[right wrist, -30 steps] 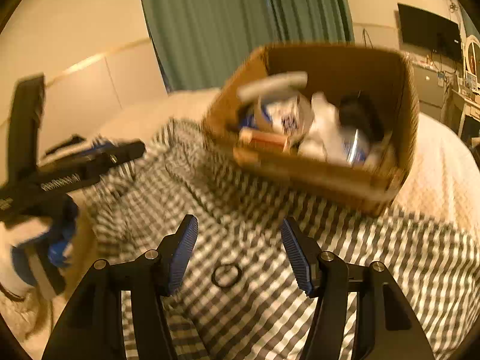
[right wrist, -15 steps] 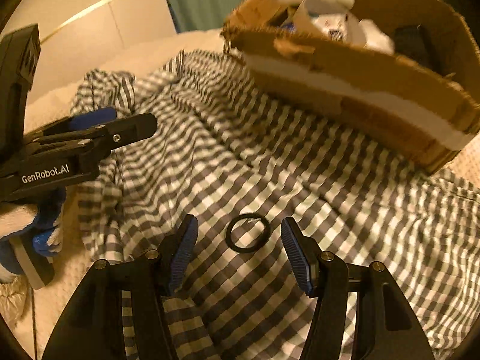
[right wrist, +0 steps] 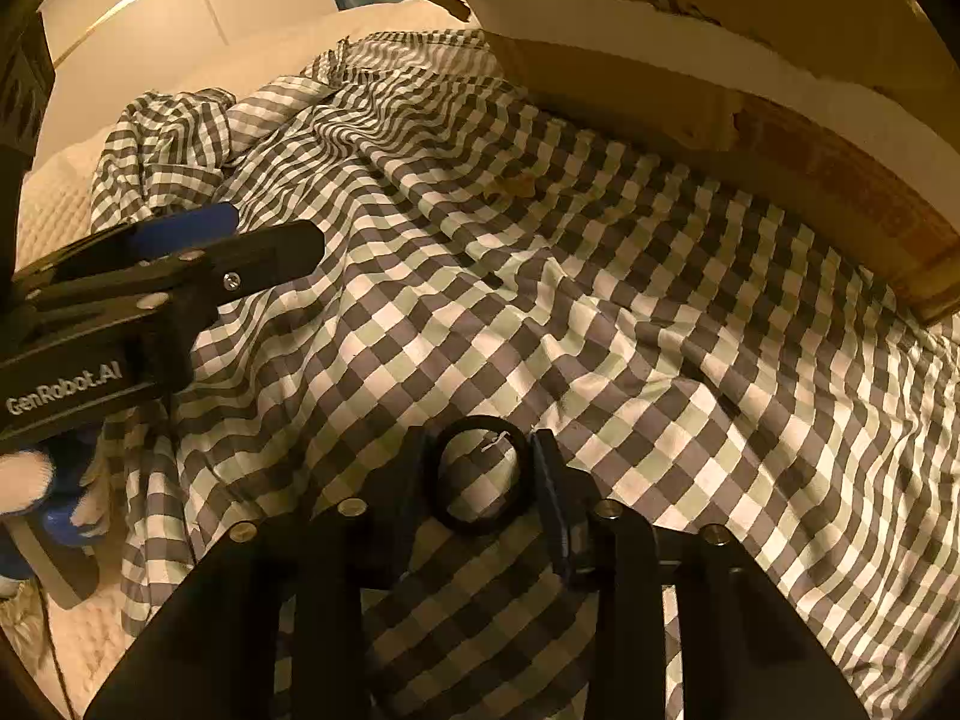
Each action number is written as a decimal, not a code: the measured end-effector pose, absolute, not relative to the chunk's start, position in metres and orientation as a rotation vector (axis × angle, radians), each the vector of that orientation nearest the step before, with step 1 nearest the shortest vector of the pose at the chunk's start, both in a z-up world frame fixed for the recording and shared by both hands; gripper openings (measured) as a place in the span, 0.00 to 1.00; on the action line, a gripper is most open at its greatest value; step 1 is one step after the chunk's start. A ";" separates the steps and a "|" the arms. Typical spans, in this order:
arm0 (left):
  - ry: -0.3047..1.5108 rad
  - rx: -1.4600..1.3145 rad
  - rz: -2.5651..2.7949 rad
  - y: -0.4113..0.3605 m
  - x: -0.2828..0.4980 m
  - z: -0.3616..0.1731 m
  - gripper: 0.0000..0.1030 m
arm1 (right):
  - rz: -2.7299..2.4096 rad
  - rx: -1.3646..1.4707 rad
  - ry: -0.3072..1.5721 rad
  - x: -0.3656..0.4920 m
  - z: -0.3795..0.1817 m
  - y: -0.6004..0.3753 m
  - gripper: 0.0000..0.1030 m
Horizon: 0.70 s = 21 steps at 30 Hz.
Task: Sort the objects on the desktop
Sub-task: 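Grasp the small black rubber ring with the right gripper, then lift and carry the rubber ring with the right gripper over the box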
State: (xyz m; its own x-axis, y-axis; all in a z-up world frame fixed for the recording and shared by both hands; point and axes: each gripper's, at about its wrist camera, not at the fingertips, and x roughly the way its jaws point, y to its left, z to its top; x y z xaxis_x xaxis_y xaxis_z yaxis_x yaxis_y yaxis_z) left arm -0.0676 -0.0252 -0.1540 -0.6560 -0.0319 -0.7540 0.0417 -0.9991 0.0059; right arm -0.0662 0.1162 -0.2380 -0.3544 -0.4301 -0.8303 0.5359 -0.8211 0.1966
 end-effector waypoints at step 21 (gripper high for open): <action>0.020 1.038 -2.930 -0.029 -0.032 -0.092 0.76 | -2.365 1.084 0.152 -0.020 -0.174 0.120 0.03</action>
